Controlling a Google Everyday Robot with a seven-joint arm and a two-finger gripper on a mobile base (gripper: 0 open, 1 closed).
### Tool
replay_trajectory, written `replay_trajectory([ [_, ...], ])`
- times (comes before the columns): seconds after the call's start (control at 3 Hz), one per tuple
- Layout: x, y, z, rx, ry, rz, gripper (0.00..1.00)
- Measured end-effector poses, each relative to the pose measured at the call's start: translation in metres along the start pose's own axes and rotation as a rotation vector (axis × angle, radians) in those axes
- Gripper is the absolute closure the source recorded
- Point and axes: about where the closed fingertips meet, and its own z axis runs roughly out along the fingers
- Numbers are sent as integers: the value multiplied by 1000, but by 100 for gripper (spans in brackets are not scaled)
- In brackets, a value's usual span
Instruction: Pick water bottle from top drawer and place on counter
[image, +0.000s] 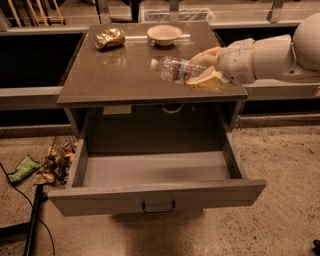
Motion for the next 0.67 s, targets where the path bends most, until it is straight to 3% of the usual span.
replay_trajectory([
  [0.33, 4, -30, 9, 72, 9, 19, 100],
  [0.67, 20, -84, 32, 151, 37, 71, 100],
])
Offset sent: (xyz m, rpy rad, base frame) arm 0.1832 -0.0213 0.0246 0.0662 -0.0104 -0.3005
